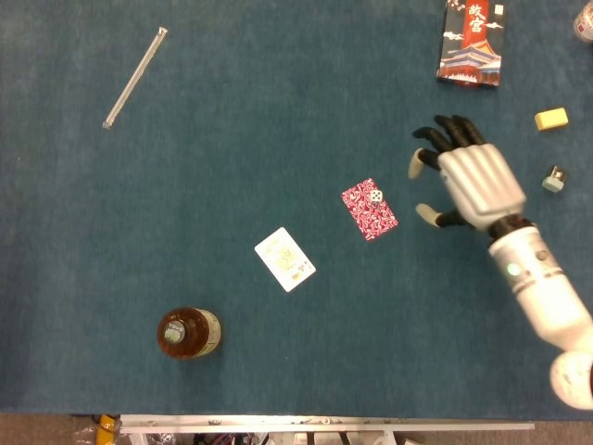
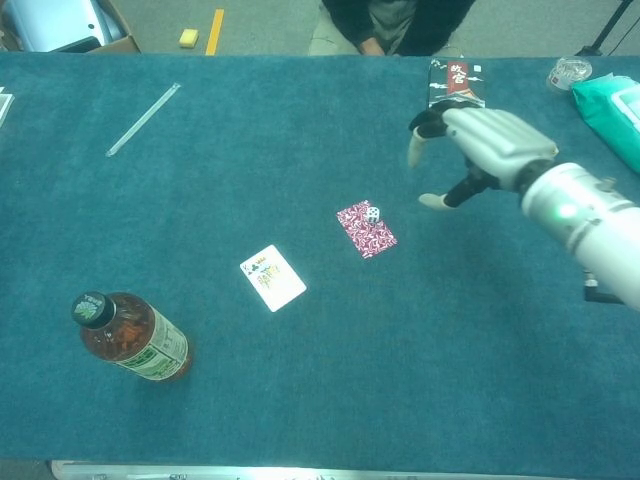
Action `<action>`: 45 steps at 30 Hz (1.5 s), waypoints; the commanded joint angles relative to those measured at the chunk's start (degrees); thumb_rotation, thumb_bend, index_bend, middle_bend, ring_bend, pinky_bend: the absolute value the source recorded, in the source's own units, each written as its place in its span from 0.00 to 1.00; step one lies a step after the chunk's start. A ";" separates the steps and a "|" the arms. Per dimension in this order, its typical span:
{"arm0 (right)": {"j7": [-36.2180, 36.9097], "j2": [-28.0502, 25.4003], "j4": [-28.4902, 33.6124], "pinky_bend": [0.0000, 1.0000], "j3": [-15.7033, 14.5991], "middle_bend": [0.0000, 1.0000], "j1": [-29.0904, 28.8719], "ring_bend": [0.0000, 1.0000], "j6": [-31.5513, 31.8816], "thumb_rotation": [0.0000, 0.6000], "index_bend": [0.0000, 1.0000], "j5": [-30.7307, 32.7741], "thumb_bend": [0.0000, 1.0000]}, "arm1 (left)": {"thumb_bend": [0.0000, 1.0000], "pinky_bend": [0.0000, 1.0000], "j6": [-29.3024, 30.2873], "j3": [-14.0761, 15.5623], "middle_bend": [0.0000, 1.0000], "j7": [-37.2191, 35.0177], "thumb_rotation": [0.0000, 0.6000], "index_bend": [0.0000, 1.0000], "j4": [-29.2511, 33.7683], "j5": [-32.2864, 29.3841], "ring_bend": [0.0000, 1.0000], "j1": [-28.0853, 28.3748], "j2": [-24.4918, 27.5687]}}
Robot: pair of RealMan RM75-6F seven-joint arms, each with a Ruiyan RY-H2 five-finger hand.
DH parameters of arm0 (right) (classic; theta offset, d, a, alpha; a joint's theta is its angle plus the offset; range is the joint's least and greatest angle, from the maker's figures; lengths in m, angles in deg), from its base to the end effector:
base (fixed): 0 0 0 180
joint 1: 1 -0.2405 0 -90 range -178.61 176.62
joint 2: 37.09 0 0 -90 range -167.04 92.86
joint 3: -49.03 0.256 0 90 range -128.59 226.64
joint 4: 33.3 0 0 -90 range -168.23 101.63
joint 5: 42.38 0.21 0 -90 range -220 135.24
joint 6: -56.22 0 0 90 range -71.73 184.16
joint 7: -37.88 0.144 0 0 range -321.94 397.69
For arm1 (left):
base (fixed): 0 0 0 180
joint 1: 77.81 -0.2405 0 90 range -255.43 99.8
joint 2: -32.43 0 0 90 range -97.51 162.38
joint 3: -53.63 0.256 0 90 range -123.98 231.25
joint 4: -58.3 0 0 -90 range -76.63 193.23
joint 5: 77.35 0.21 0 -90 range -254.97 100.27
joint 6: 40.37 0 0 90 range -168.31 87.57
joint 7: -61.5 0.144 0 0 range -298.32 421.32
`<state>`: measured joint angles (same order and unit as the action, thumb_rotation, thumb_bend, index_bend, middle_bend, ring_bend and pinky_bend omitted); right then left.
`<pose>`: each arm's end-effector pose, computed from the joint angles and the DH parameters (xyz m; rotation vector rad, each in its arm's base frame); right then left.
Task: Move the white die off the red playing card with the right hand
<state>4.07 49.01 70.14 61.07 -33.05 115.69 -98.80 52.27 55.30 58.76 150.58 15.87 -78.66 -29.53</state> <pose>-0.1466 -0.2827 -0.0048 1.7905 -1.1271 0.8702 -0.3110 0.1330 0.1706 -1.4032 -0.8888 -0.9390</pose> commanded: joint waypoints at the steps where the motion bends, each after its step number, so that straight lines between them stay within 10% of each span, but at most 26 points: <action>1: -2.64 2.76 -2.72 0.00 0.08 0.20 -2.20 0.00 0.06 1.00 0.45 2.12 0.18 | 0.27 0.09 0.01 -0.02 0.21 0.06 1.00 0.28 0.07 0.01 0.13 -0.03 0.04; 45: -10.07 17.78 -20.42 0.00 -2.13 0.20 -13.73 0.00 -0.79 1.00 0.51 18.02 0.28 | 0.27 0.09 -0.66 -0.41 0.21 -2.34 1.00 0.28 -2.58 -1.21 0.13 -0.26 -0.62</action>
<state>-6.03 66.75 49.74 58.94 -46.74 114.91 -80.80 51.62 54.89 56.43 148.01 14.65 -78.93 -30.15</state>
